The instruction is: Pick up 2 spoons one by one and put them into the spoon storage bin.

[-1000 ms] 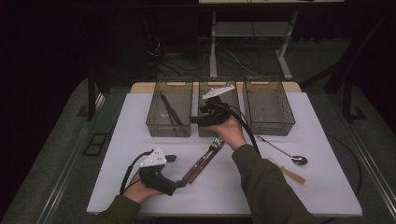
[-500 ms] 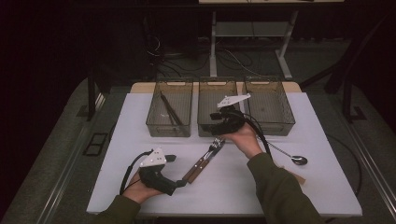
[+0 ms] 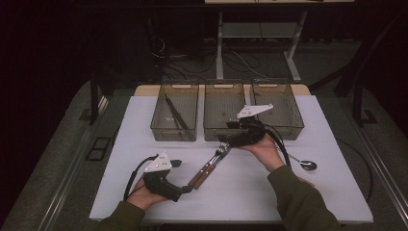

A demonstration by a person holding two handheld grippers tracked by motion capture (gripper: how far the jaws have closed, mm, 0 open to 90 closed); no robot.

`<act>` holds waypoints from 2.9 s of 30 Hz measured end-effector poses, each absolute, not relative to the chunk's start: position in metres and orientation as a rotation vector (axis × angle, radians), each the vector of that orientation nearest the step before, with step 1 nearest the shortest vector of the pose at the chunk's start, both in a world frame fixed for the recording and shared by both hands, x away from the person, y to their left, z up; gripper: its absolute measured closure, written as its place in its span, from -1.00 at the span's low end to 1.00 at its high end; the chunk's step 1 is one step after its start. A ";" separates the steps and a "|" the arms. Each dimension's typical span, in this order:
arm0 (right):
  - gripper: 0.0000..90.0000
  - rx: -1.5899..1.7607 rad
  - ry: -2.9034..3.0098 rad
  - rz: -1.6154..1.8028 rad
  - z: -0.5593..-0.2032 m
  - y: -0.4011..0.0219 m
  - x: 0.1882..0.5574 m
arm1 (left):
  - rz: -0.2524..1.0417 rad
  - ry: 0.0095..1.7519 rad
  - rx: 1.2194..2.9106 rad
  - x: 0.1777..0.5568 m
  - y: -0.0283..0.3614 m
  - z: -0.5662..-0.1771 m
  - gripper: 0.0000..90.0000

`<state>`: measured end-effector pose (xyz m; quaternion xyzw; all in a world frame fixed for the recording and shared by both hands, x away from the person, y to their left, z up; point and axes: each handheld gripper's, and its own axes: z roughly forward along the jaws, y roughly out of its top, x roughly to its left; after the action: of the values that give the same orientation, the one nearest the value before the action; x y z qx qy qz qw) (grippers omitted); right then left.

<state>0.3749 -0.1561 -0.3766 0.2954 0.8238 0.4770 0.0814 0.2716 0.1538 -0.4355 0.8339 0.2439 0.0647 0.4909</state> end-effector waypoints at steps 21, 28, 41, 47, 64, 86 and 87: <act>-0.32 0.904 2.505 1.373 -0.386 -0.218 0.329 | 0.163 0.585 2.032 0.271 0.154 -0.435 -0.97; -0.32 0.915 2.534 1.354 -0.391 -0.235 0.313 | 0.163 0.594 2.023 0.270 0.154 -0.435 -0.97; -0.29 1.018 2.515 1.281 -0.402 -0.282 0.293 | 0.168 0.585 2.037 0.270 0.154 -0.435 -0.97; -0.27 1.061 2.511 1.237 -0.407 -0.305 0.283 | 0.169 0.585 2.038 0.271 0.154 -0.435 -0.97; -0.18 1.142 2.542 1.107 -0.424 -0.351 0.261 | 0.172 0.577 2.049 0.271 0.154 -0.435 -0.97; 0.35 1.121 2.617 0.982 -0.441 -0.374 0.253 | 0.191 0.557 2.077 0.277 0.156 -0.437 -0.97; 0.38 1.113 2.625 0.972 -0.441 -0.374 0.253 | 0.185 0.567 2.068 0.278 0.157 -0.438 -0.97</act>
<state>0.2532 -0.3739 -0.4410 0.3686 0.8696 0.3221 0.0644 0.2776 0.1568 -0.4381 0.8456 0.2318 0.0755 0.4749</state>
